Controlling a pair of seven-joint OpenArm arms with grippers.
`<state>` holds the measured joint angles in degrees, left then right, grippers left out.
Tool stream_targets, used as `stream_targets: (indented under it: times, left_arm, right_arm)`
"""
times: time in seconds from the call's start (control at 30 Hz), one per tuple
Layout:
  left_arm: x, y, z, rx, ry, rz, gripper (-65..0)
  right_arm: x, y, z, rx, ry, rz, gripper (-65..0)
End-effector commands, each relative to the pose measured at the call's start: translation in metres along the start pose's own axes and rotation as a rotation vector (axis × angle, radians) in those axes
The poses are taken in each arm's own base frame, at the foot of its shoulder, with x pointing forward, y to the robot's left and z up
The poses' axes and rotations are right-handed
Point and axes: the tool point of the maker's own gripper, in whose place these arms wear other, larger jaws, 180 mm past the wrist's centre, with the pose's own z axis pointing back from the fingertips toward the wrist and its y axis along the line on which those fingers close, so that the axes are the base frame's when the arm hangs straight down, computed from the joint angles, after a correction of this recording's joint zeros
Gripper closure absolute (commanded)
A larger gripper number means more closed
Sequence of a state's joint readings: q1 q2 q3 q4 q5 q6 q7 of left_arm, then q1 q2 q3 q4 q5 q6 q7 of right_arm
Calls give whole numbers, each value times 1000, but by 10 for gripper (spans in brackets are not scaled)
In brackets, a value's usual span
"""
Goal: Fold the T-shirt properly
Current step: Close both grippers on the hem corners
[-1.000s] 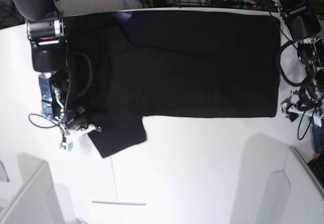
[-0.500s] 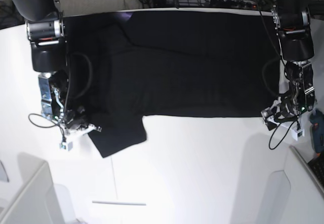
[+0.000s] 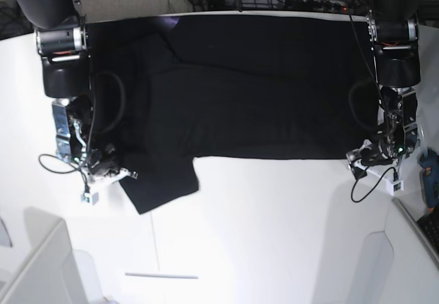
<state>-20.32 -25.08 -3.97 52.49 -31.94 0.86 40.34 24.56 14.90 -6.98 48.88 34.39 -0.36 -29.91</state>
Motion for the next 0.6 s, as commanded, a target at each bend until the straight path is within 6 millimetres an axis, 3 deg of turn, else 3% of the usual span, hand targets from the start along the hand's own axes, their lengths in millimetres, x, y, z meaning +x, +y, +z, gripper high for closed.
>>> stream_targets:
  times: [0.0,0.07,0.3,0.57]
  left_arm:
    - [-16,1,-1,0,70,11,-527]
    - [-19,-4,-3,-9,75,14,-459]
    - [-21,-6,-4,-12,78,14,-12]
    - [-2,-11,3,-29,32,18,0]
  right_arm:
    - [13,-1,3,-3,-14,10,0]
    - [13,-1,3,-3,-14,10,0]
    - [12,0,3,-1,-13,10,0]
    - [21,-3,4,-5,-70,8,0]
